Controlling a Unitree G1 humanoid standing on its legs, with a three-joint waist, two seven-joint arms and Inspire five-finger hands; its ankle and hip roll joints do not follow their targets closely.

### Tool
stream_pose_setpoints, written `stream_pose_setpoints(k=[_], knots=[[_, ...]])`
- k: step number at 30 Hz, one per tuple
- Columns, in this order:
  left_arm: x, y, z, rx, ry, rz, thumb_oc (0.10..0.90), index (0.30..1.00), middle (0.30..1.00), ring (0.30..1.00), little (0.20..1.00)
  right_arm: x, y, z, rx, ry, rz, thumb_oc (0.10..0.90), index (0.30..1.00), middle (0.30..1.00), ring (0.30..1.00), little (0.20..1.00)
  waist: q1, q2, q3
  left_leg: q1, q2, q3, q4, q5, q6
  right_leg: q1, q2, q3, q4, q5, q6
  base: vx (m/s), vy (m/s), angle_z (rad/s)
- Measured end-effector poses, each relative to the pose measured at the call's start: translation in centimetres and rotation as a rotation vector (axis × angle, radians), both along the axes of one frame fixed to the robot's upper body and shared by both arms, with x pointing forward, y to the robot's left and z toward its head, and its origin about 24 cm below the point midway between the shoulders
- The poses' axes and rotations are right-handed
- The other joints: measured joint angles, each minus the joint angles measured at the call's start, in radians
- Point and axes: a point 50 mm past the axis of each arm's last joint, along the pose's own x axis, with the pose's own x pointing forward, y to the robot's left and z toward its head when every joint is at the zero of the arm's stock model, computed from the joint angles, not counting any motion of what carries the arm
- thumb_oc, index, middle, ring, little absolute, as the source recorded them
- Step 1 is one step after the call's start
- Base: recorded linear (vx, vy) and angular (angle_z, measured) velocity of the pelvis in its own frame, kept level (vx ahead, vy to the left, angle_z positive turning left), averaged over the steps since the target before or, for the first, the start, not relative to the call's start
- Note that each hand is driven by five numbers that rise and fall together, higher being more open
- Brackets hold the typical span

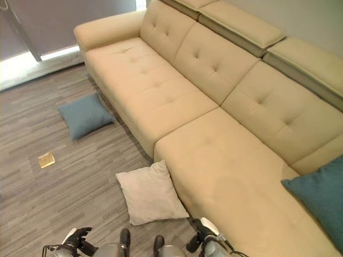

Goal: Pick up all the scattered cushions and arrange them neatly on the sofa.

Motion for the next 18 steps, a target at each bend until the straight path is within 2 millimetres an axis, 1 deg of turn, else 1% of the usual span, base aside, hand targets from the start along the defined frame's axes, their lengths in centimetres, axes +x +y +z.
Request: stream_pose_setpoints(k=[1,3,5,6,7,8,9,11,13,14,15,16,18], knots=[[0.0,0.4,0.1,0.012,0.000,0.004,0.800,0.900,0.900,0.900,0.900,0.0,-0.2,0.0,-0.008,0.002,0.000,0.800,0.900,0.900,0.900,0.900,-0.001,-0.002,0.001,0.000,0.032,-0.023,-0.011,0.000,-0.011,0.005,0.002,-0.003,-0.016,0.011,0.001,0.03,0.154,0.06],[0.0,0.7,0.2,0.030,-0.005,0.007,0.800,0.900,0.900,0.900,0.900,-0.1,-0.6,0.1,-0.016,0.002,-0.002,0.800,0.900,0.900,0.900,0.900,-0.002,-0.002,0.000,0.004,0.072,-0.029,-0.043,0.000,-0.012,0.003,0.000,-0.001,-0.020,0.018,0.006,0.03,0.178,0.01],[-0.1,0.8,0.2,0.031,0.000,0.008,0.800,0.900,0.900,0.900,0.900,-0.1,-0.8,0.2,-0.022,0.001,-0.005,0.800,0.900,0.900,0.900,0.900,-0.002,0.002,-0.002,0.018,0.078,-0.029,-0.079,0.005,-0.018,0.001,0.004,0.000,-0.020,0.019,0.012,0.03,0.204,-0.06],[-0.3,0.6,0.1,0.026,0.005,0.005,0.800,0.900,0.900,0.900,0.900,-0.1,-0.9,0.2,-0.024,0.001,-0.008,0.800,0.900,0.900,0.900,0.900,-0.004,0.012,-0.007,0.042,0.075,-0.027,-0.119,0.015,-0.020,0.003,0.013,0.001,-0.029,0.026,0.028,-0.01,0.204,-0.08],[-0.4,0.4,0.0,0.021,0.008,0.002,0.800,0.900,0.900,0.900,0.900,-0.1,-0.9,0.2,-0.026,0.000,-0.006,0.800,0.900,0.900,0.900,0.900,-0.006,0.024,-0.009,0.051,0.077,-0.026,-0.133,0.025,-0.026,0.002,0.021,0.000,-0.030,0.026,0.034,-0.02,0.275,-0.09],[-0.2,0.3,0.0,0.030,0.014,-0.030,0.800,0.900,0.900,0.900,0.900,0.0,-0.5,0.1,-0.015,-0.001,-0.004,0.800,0.900,0.900,0.900,0.900,-0.007,0.019,-0.013,0.054,0.073,-0.021,-0.155,0.034,-0.039,-0.021,0.018,0.018,-0.011,0.020,0.052,-0.05,0.205,-0.07],[-0.1,0.4,0.1,0.037,0.011,-0.038,0.800,0.900,0.900,0.900,0.900,0.0,-0.1,0.0,-0.004,-0.002,-0.001,0.800,0.900,0.900,0.900,0.900,-0.006,0.007,-0.016,0.053,0.058,-0.015,-0.166,0.036,-0.033,-0.032,0.007,0.031,-0.004,0.014,0.066,-0.09,0.207,-0.11],[0.2,0.4,0.2,0.036,0.003,-0.039,0.800,0.900,0.900,0.900,0.900,0.4,0.9,0.0,0.021,-0.016,0.007,0.800,0.900,0.900,0.900,0.900,-0.001,-0.004,-0.019,0.051,0.017,0.013,-0.174,0.036,-0.006,-0.061,-0.029,0.063,0.005,0.021,0.100,-0.11,0.197,-0.23],[0.4,0.3,0.2,0.033,-0.002,-0.042,0.800,0.900,0.900,0.900,0.900,1.2,1.8,0.3,0.045,-0.044,0.023,0.800,0.900,0.900,0.900,0.900,0.003,-0.001,-0.013,0.041,-0.011,0.037,-0.176,0.038,0.015,-0.085,-0.057,0.090,0.003,0.030,0.126,-0.10,0.173,-0.28],[0.8,0.2,0.3,0.032,-0.012,-0.045,0.800,0.900,0.900,0.900,0.900,1.6,2.2,0.4,0.056,-0.060,0.030,0.800,0.900,0.900,0.900,0.900,0.002,0.007,-0.006,0.035,-0.021,0.048,-0.178,0.039,0.026,-0.095,-0.070,0.097,0.000,0.039,0.141,-0.09,0.166,-0.22],[1.1,0.1,0.4,0.031,-0.020,-0.046,0.800,0.900,0.900,0.900,0.900,1.9,2.4,0.5,0.060,-0.067,0.038,0.800,0.900,0.900,0.900,0.900,0.002,0.011,-0.001,0.032,-0.028,0.052,-0.179,0.040,0.032,-0.099,-0.075,0.102,-0.005,0.045,0.145,-0.06,0.113,-0.18],[1.4,0.0,0.5,0.028,-0.032,-0.050,0.800,0.900,0.900,0.900,0.900,2.4,2.7,0.7,0.063,-0.078,0.048,0.800,0.900,0.900,0.900,0.900,0.003,0.021,0.010,0.029,-0.039,0.062,-0.181,0.040,0.039,-0.100,-0.084,0.111,-0.018,0.058,0.159,-0.10,0.133,-0.16],[1.6,0.1,0.6,0.028,-0.040,-0.048,0.800,0.900,0.900,0.900,0.900,3.0,3.0,1.0,0.071,-0.096,0.057,0.800,0.900,0.900,0.900,0.900,0.004,0.030,0.022,0.025,-0.047,0.077,-0.183,0.039,0.045,-0.106,-0.090,0.126,-0.031,0.077,0.165,-0.12,0.110,-0.21]])
